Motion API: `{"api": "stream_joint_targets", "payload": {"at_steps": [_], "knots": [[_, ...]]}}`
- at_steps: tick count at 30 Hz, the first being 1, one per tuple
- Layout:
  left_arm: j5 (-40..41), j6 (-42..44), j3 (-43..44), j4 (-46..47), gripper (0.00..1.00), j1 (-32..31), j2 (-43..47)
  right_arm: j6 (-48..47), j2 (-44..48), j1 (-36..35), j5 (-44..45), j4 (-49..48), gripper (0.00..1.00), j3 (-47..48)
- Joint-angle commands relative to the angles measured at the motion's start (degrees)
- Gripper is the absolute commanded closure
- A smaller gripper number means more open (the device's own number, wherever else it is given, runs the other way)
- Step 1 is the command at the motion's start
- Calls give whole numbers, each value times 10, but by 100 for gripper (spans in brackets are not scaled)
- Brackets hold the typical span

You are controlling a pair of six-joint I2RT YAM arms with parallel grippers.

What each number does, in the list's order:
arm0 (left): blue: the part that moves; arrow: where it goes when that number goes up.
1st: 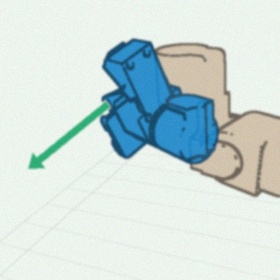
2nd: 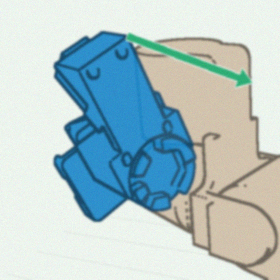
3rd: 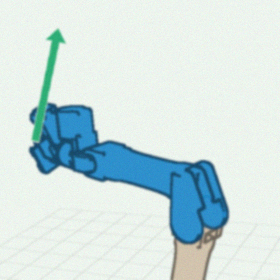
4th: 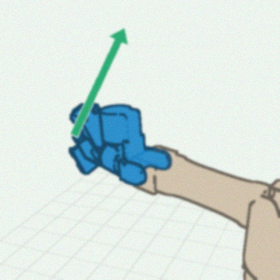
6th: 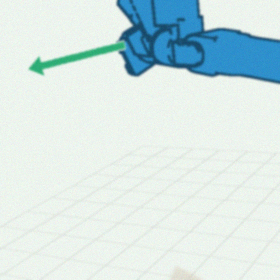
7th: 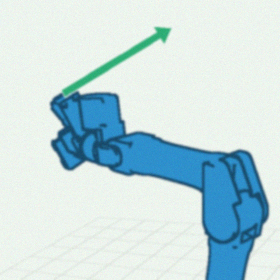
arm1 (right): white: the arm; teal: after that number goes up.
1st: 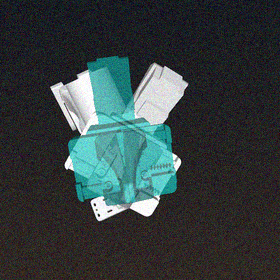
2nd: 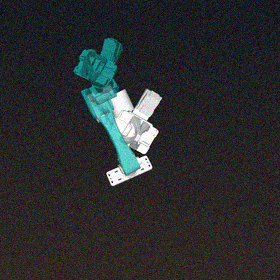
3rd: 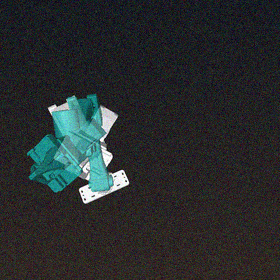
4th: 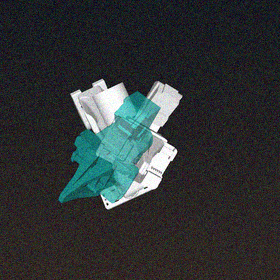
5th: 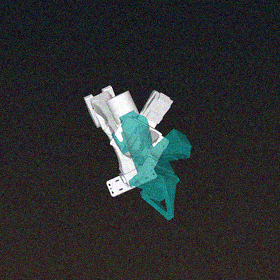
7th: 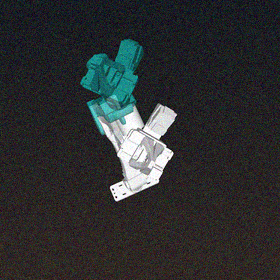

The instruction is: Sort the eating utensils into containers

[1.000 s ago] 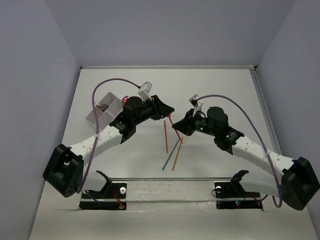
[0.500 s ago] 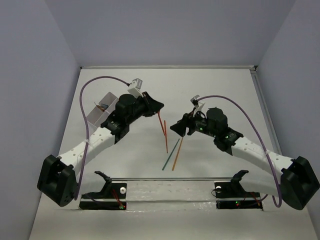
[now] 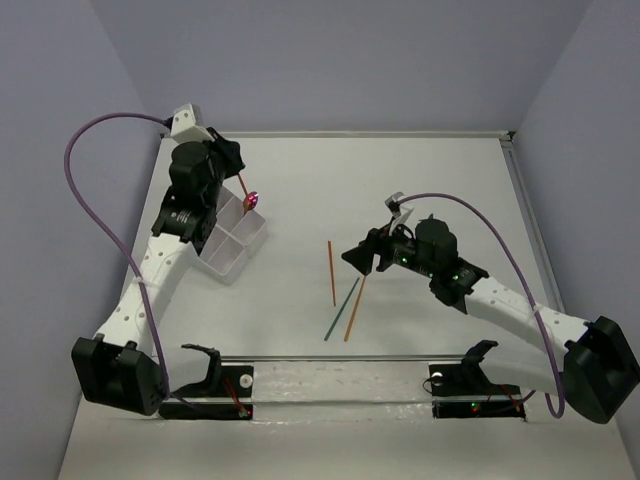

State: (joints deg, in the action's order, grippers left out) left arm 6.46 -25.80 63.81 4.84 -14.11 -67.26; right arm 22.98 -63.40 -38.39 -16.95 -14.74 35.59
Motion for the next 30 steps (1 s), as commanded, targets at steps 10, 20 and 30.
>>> {"api": "stream_joint_targets", "payload": {"at_steps": [10, 20, 30], "knots": [[124, 131, -1, 72, 94, 23, -112, 1, 21, -3, 28, -32, 26, -8], [118, 135, -22, 93, 79, 23, -147, 2, 13, -3, 49, -27, 26, -6], [78, 110, -11, 75, 27, 23, -128, 17, 6, -3, 193, 24, 30, 0]]}}
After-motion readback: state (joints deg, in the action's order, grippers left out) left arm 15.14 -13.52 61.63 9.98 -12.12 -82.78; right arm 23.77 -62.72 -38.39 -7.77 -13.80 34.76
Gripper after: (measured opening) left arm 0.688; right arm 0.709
